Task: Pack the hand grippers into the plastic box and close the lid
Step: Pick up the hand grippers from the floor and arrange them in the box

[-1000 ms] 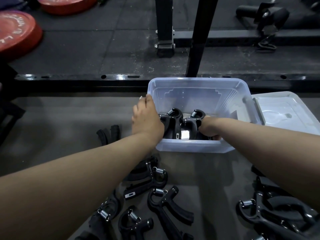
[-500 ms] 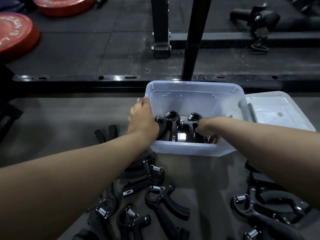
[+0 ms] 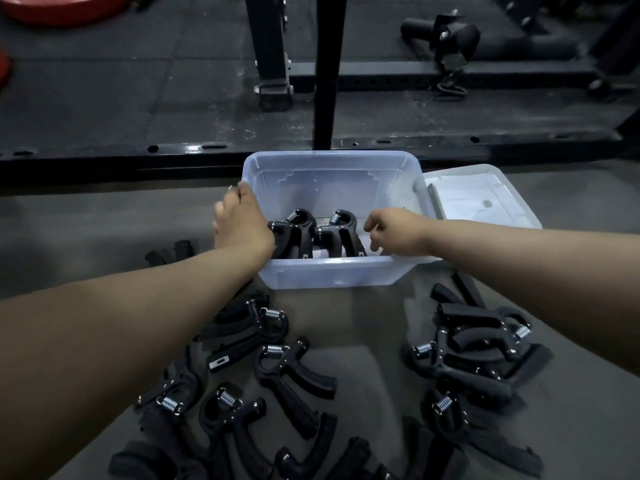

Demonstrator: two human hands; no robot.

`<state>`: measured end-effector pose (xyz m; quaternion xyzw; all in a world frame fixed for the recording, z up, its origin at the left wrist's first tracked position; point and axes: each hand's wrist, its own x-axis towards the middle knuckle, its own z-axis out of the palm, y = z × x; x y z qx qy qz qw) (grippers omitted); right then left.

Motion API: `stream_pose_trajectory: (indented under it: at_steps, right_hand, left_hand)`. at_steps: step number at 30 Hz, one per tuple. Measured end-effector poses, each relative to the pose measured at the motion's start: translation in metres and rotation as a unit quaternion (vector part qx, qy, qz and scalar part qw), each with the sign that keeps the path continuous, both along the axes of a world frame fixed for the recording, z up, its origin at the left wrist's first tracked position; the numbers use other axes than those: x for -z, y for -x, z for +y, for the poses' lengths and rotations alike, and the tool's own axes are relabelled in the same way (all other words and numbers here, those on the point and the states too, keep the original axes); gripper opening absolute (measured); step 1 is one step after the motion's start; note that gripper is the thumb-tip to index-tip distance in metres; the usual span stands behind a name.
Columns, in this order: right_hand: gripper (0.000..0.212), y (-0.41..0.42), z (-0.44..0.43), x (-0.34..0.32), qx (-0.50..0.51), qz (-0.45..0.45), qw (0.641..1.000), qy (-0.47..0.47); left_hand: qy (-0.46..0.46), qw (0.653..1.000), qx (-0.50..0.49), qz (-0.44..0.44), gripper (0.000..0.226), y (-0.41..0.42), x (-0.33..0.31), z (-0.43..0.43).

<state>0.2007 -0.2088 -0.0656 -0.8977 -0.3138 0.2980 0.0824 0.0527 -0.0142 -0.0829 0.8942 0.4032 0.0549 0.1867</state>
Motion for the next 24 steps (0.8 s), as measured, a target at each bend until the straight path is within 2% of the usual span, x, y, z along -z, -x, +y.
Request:
stream_pose_trajectory:
  at_steps: [3, 9, 15, 17, 19, 20, 21, 24]
  right_hand:
    - [0.027, 0.006, -0.015, -0.01, -0.02, -0.028, 0.998, -0.044]
    - [0.025, 0.022, -0.042, -0.001, -0.052, -0.068, 0.995, -0.056]
    - [0.023, 0.026, -0.058, -0.009, -0.029, -0.044, 0.987, -0.149]
    - [0.021, 0.029, -0.077, -0.009, -0.026, -0.107, 0.972, -0.208]
    - [0.022, 0.036, -0.105, -0.004, -0.066, -0.243, 0.934, -0.254]
    - [0.026, 0.041, -0.121, 0.001, -0.102, -0.286, 0.922, -0.242]
    - [0.03, 0.048, -0.138, 0.008, -0.142, -0.289, 0.925, -0.203]
    - [0.047, 0.066, -0.185, 0.044, -0.24, -0.232, 0.942, 0.037]
  left_hand:
    - [0.006, 1.0, 0.011, 0.018, 0.078, 0.002, -0.004, -0.001]
    - [0.021, 0.999, 0.019, 0.039, 0.079, 0.009, -0.017, -0.009]
    - [0.044, 0.998, 0.033, 0.032, 0.078, 0.018, -0.013, -0.01]
    - [0.04, 0.998, 0.036, 0.036, 0.079, 0.019, -0.012, -0.008]
    - [0.038, 0.998, 0.035, 0.036, 0.08, 0.019, -0.012, -0.008]
    - [0.039, 0.998, 0.034, 0.034, 0.081, 0.018, -0.011, -0.009]
    - [0.041, 0.998, 0.03, 0.033, 0.081, 0.018, -0.011, -0.01]
    - [0.04, 0.998, 0.019, 0.034, 0.08, 0.016, -0.01, -0.012]
